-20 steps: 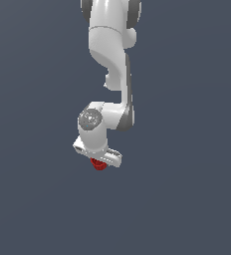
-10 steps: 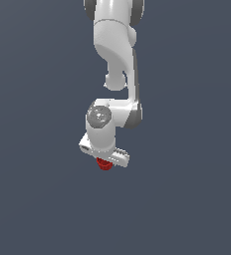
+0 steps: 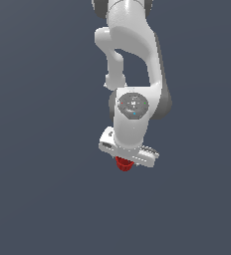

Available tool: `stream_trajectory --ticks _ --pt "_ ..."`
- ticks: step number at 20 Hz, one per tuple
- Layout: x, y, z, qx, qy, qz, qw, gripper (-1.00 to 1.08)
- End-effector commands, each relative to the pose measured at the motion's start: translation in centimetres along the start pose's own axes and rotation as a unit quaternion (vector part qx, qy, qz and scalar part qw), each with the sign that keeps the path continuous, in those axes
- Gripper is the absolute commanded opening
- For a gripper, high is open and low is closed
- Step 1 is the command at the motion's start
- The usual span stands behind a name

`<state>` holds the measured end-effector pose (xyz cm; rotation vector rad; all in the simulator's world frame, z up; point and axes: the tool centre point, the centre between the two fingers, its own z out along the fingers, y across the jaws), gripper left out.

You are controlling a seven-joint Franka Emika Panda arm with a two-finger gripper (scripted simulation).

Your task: Pick up the object and move it to a goal position.

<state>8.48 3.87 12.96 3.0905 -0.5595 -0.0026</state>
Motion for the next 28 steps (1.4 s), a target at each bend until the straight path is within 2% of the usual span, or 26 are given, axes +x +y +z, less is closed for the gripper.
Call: stream_trajectory --ticks 1,7,13,20,28 --pt "-0.1 -2.4 -1.8 0.000 0.001 0.000 1.0000 -1.00" --pt "-0.3 -7.6 -5.5 0.000 0.001 0.000 1.0000 -1.00" --pt "-0.3 -11.3 -8.2 0.000 0.001 0.001 1.0000 -1.00" --pt "-0.3 -13.6 -9.7 0.001 0.001 0.000 1.0000 -1.00" --pt "-0.2 -14.5 -10.3 0.001 0.001 0.000 1.0000 -1.00"
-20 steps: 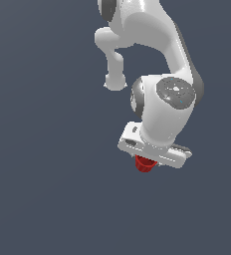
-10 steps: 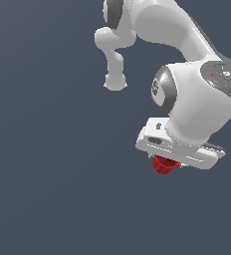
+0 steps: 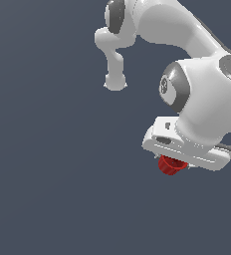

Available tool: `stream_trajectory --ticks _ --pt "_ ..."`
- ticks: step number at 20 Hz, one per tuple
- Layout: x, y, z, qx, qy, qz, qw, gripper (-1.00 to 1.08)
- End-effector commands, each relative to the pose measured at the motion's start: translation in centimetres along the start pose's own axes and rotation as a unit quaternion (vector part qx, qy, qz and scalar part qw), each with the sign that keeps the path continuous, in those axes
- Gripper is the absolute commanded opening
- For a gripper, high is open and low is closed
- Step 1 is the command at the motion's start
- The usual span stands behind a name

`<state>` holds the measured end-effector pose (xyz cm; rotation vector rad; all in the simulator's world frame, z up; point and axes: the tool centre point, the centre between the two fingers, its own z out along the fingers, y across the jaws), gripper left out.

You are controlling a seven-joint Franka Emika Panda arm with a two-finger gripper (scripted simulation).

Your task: Pick up the object and move it to a goal position.

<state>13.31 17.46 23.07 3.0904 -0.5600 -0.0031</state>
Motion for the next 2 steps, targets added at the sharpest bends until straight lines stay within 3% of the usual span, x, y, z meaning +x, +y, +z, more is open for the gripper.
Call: stream_trajectory --ticks 1,2 --pt "0.07 -0.12 -0.22 0.001 0.001 0.000 1.0000 -1.00" --pt "0.07 -0.13 -0.23 0.001 0.001 0.000 1.0000 -1.00"
